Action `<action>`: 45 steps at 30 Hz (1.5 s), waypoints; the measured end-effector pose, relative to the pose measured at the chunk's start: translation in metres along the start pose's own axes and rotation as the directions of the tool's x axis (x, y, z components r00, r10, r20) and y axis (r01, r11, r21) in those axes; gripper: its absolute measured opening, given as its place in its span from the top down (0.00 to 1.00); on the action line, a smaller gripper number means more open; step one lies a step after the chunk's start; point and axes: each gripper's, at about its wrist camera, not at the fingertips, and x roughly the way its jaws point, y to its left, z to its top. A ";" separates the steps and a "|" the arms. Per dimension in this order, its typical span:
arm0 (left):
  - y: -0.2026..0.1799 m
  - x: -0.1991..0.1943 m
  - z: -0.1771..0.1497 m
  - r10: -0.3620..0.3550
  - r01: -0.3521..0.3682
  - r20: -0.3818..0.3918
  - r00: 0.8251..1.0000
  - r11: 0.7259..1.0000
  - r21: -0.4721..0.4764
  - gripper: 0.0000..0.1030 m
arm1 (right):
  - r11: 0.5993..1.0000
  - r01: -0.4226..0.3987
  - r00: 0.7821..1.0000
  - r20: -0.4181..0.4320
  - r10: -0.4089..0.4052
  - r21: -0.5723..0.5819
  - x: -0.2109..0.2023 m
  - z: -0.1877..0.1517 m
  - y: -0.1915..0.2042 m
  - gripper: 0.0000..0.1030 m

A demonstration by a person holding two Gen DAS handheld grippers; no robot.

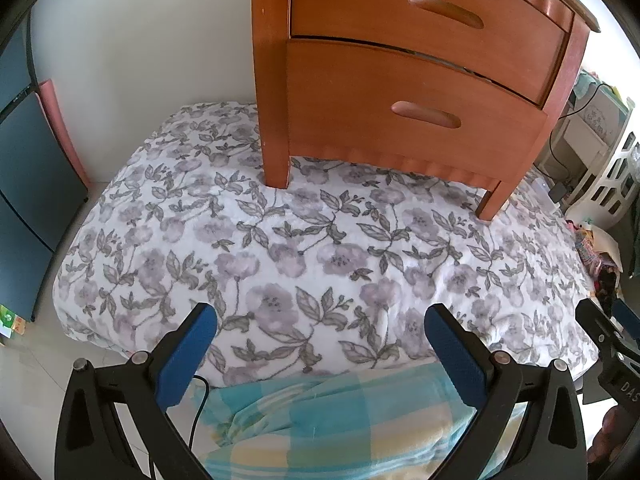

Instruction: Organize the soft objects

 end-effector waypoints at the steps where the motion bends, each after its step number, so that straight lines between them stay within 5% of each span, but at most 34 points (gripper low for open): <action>1: 0.000 0.000 0.000 -0.001 0.001 -0.001 1.000 1.000 0.000 0.00 | 1.000 0.001 1.000 -0.002 -0.001 0.000 0.000 -0.001 0.000 0.00; 45: -0.004 -0.004 -0.006 -0.009 0.009 -0.012 1.000 1.000 0.016 0.00 | 1.000 0.001 1.000 -0.010 -0.001 -0.005 -0.004 0.003 0.004 0.00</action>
